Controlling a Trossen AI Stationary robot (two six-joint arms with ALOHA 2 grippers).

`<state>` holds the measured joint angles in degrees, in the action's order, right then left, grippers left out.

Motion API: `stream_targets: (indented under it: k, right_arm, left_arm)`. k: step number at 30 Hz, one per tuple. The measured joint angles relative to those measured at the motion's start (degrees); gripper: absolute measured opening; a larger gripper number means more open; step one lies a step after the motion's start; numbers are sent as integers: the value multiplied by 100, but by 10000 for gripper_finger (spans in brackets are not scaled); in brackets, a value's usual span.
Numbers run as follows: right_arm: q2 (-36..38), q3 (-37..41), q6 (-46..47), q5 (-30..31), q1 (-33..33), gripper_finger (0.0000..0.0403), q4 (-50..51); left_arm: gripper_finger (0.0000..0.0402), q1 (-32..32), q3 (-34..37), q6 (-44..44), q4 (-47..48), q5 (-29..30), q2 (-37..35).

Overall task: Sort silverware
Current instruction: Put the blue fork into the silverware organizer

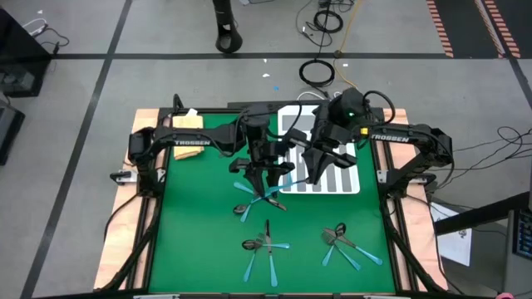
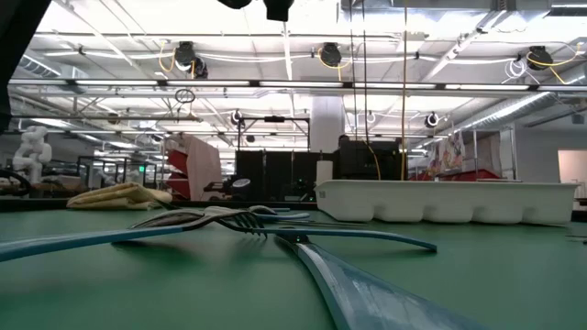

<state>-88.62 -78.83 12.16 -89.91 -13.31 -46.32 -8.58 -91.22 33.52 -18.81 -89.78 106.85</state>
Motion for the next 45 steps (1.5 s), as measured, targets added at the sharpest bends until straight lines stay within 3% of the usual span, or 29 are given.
stream_targets:
  k: [7,17,30,35,45]
  right_arm:
    - [0,0,-297,-2,32,0,329]
    - [4,-2,-260,83,148,0,367]
    - [2,0,-27,197,120,5,580]
    - [13,0,619,580,7,45,580]
    - [-2,13,817,612,-192,187,430]
  left_arm:
    - [156,181,0,-151,-20,-13,0]
    - [42,111,9,-166,114,144,33]
    - [29,78,11,-195,29,150,192]
    - [26,-59,9,-146,-22,68,188]
    - [25,-164,-7,-148,-52,22,161]
